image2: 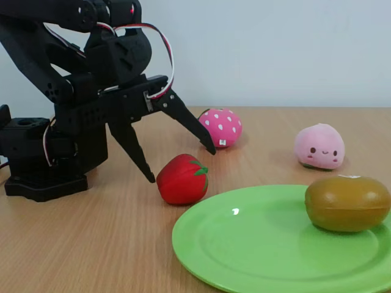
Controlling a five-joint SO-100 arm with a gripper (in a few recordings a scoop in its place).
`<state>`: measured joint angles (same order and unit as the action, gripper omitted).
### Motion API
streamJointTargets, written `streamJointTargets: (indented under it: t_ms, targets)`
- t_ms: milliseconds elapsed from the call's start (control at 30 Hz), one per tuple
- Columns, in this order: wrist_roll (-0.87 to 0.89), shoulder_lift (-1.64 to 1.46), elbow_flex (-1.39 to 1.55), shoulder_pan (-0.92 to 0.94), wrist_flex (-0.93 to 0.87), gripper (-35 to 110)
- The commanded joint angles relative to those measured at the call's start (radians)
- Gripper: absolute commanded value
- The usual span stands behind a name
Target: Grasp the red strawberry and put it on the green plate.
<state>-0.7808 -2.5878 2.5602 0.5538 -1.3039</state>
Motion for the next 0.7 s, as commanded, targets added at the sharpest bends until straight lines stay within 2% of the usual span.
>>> streamJointTargets:
  t_ms: [0, 667]
  targets:
    - [-0.014, 0.0, 0.026, 0.009, 0.017, 45]
    - [-0.035, 0.037, 0.123, -0.008, 0.112, 44]
